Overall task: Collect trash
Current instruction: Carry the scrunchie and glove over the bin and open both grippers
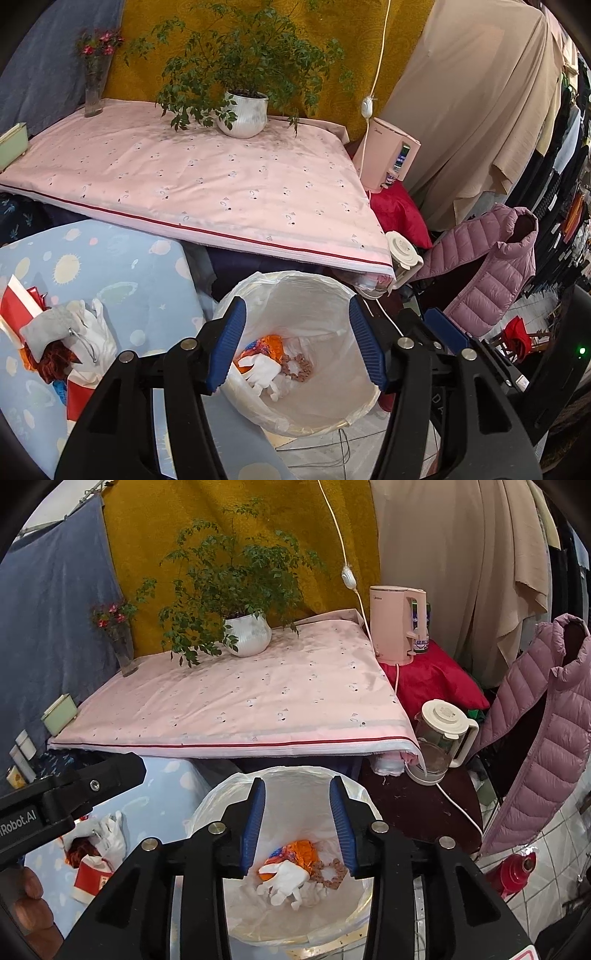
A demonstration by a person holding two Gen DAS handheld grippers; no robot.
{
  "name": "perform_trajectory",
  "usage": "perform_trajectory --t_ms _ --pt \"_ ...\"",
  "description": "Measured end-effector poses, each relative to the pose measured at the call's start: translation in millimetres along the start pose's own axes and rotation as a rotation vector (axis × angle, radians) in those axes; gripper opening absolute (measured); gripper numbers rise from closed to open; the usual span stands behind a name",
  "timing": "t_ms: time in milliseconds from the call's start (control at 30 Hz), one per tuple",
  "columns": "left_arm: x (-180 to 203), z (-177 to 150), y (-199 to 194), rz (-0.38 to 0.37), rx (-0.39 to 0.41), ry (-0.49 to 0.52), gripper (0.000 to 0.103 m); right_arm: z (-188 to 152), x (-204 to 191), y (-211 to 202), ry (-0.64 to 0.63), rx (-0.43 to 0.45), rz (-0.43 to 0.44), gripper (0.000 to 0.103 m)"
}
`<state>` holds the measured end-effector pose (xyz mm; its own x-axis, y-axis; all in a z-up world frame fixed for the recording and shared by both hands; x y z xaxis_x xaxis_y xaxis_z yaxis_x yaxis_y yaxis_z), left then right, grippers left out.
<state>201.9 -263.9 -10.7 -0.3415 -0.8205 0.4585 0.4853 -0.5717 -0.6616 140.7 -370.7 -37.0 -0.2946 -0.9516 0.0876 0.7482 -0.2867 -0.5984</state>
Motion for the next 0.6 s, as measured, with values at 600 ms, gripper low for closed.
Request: perform_trajectory --t_ms 600 --pt "-62 8 -24 0.053 0.029 -0.099 0.061 6 -57 -10 -0.064 0.006 0.057 0.042"
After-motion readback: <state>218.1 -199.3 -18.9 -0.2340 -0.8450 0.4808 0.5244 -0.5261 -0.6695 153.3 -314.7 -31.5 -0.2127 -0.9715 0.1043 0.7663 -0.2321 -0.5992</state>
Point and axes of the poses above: each gripper's, at about its wrist camera, not at the fingertips, and y roughly the way its jaws point, x to its right, z to its top, the point moved 10 cm from there along y, roughly the way its jaws point, and after that the axes turned 15 degrees about -y, right-handed, at the moved point
